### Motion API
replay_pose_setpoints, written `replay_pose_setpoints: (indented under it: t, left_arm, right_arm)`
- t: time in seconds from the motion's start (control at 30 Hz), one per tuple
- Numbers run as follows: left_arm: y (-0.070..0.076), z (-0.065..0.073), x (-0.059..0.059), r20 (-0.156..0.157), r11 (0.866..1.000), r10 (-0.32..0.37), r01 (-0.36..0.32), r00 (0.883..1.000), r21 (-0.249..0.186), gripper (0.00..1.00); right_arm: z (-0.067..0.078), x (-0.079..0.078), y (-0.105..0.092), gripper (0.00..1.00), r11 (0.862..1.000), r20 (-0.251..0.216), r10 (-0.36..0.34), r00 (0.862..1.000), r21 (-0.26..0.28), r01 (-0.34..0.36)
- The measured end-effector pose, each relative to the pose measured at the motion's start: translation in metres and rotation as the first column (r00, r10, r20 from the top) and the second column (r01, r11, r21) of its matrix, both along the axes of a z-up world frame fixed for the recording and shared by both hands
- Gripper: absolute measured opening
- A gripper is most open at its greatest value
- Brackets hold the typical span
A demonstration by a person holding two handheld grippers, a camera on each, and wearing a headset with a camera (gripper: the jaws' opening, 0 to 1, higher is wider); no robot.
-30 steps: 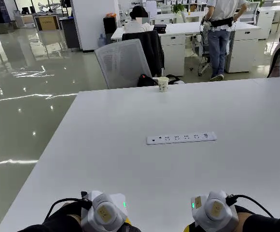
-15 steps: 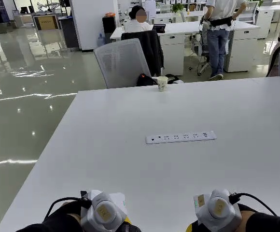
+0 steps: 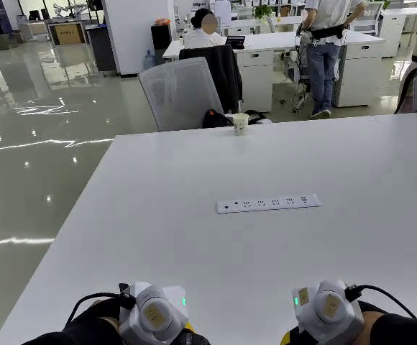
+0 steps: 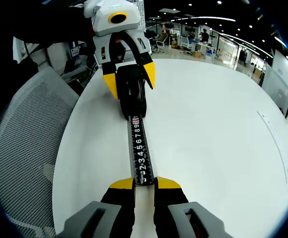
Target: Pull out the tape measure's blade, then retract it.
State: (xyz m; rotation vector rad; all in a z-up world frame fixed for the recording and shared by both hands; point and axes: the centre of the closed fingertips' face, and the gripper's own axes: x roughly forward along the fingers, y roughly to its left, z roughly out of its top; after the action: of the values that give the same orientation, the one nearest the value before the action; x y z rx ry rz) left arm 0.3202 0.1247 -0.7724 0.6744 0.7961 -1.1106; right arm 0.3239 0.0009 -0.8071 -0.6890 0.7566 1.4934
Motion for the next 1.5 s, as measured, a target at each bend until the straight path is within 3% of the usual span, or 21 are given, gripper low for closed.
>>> replay_pose_setpoints:
  t: [1.5]
  left_arm:
    - [-0.001, 0.0, -0.002, 0.002, 1.0, 0.007, -0.007, 1.0, -0.001, 0.32]
  right_arm:
    - [0.0, 0.005, -0.017, 0.1, 1.0, 0.002, -0.005, 1.0, -0.017, 0.005]
